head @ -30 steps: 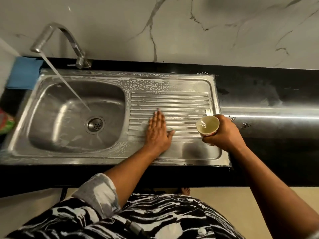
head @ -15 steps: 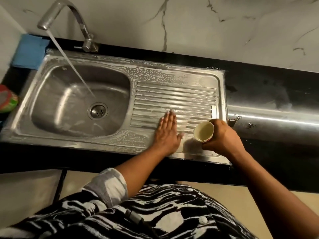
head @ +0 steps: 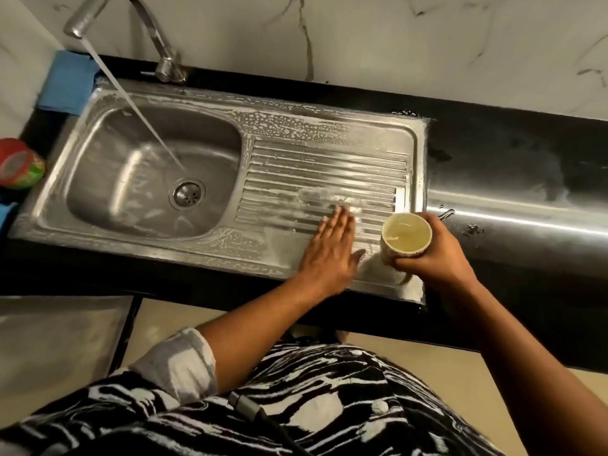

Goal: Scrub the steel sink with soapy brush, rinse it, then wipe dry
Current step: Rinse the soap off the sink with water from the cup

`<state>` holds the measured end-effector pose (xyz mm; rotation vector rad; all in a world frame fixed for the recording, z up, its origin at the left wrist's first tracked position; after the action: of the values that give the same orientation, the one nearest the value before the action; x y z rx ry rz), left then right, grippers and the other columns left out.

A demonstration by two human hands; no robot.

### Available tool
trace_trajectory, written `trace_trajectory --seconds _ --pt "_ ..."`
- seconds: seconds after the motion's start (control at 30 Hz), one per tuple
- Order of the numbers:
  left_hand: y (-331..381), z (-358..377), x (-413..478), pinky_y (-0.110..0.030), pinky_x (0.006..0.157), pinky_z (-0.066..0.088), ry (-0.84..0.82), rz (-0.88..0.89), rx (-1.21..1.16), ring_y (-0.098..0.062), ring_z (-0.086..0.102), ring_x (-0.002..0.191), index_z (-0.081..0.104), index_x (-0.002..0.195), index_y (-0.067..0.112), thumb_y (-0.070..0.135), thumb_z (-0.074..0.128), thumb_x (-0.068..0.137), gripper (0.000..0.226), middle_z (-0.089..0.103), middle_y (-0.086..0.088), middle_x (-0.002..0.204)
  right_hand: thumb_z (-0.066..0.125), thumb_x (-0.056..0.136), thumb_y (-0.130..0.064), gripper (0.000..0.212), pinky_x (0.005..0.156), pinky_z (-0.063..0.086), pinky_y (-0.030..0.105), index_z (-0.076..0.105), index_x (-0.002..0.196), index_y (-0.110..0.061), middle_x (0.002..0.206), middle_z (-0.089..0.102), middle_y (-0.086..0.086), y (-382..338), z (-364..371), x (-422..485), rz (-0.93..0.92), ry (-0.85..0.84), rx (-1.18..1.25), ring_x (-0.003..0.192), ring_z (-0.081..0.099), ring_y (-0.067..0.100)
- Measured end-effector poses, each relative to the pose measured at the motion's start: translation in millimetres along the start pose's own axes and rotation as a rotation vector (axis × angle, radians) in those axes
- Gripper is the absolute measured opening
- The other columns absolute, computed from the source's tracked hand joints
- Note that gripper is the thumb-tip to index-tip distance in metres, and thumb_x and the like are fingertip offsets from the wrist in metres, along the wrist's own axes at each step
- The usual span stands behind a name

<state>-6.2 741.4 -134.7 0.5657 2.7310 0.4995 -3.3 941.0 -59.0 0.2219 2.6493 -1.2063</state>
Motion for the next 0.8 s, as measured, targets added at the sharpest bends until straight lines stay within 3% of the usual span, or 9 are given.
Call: trace_trajectory --seconds 0.17,0.3,0.53,0.8 --pt "98 50 -30 -0.044 0.133 0.0 -0.087 0.233 -0.026 -0.026 -0.005 0.164 -0.001 0.168 0.005 0.058 0.045 0.106 0.094 -0.001 -0.016 0.176 0.097 0.057 -0.022 0.082 0.086 0.052 0.035 0.054 0.126 -0.031 0.116 0.067 -0.008 31 -30 -20 -0.002 -0.009 -0.082 0.105 0.065 0.015" --pt "109 84 -38 -0.046 0.133 -0.002 -0.108 0.194 0.097 -0.027 -0.019 0.162 -0.008 0.167 0.003 0.065 0.032 0.107 0.095 -0.015 -0.017 0.175 0.098 0.054 -0.029 0.084 0.082 0.048 0.032 0.055 0.126 -0.03 0.118 0.063 -0.007 51 -43 -38 0.001 -0.033 -0.22 0.103 0.063 0.015" --pt "60 70 -32 -0.046 0.133 -0.005 -0.015 -0.016 0.102 -0.03 -0.024 0.16 -0.015 0.164 0.001 0.065 0.015 0.108 0.09 -0.026 -0.02 0.171 0.099 0.051 -0.042 0.093 0.088 0.052 0.04 0.052 0.131 -0.03 0.128 0.058 -0.004 40 -30 -54 -0.012 -0.066 -0.324 0.108 0.06 0.02" --pt "-79 17 -46 -0.047 0.133 -0.005 0.097 -0.296 0.09 -0.034 -0.018 0.161 -0.015 0.164 -0.002 0.062 0.025 0.104 0.096 -0.023 -0.023 0.171 0.093 0.053 -0.054 0.104 0.082 0.054 0.041 0.044 0.138 -0.021 0.127 0.057 0.004 -28 52 -53 -0.25 -0.152 -0.606 0.109 0.058 0.028"
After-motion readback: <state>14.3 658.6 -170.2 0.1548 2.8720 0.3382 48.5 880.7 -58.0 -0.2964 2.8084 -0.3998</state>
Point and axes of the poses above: each hand's wrist, its own x-axis towards the middle knuckle, its own z-axis out of the palm, y = z × x, the point moved 7 cm from there along x, towards the middle knuckle
